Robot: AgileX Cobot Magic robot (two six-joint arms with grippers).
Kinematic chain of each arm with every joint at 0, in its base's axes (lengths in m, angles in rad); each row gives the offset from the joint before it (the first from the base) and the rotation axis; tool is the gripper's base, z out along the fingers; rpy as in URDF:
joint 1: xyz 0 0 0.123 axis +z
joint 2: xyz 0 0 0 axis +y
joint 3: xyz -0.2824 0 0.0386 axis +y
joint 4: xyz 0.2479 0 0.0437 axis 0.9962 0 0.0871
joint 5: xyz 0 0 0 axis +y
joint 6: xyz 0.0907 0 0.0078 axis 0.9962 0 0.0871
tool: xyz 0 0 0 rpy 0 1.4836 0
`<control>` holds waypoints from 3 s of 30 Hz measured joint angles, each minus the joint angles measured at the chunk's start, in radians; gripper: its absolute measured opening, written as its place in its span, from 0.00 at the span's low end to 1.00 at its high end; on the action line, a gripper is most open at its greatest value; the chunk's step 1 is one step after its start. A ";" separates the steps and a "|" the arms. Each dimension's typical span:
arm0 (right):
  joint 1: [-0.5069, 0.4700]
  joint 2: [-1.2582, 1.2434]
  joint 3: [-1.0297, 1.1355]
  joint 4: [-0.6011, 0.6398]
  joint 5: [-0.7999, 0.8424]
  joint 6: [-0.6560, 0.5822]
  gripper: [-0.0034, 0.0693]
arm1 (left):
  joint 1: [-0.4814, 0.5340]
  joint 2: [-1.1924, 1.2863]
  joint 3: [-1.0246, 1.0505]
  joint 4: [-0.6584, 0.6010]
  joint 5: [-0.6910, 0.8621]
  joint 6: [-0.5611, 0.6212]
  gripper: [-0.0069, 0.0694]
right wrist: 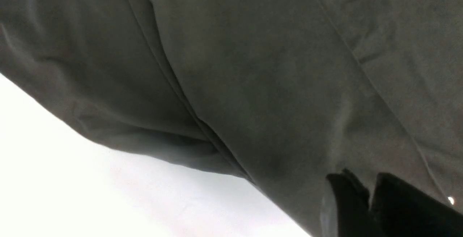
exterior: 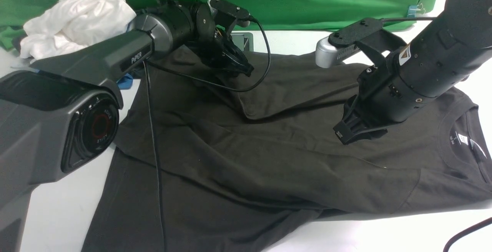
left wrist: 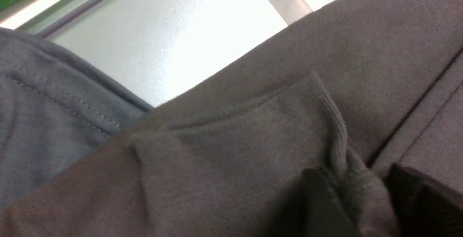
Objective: Fold a long-sleeved shirt on a white desktop.
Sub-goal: 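Grab the top left corner of the dark shirt with the left gripper, then fold the left side of the dark shirt inward over its body with the left gripper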
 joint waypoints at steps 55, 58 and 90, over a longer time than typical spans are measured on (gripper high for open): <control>0.000 0.000 0.000 0.000 -0.013 -0.001 0.26 | 0.013 -0.051 0.000 -0.072 -0.054 0.002 0.53; 0.000 0.000 0.000 0.000 -0.019 -0.001 0.26 | 0.008 -0.030 0.000 -0.076 -0.044 0.019 0.53; 0.000 0.000 0.000 0.000 -0.019 -0.003 0.26 | 0.002 -0.090 0.000 0.112 0.110 -0.066 0.14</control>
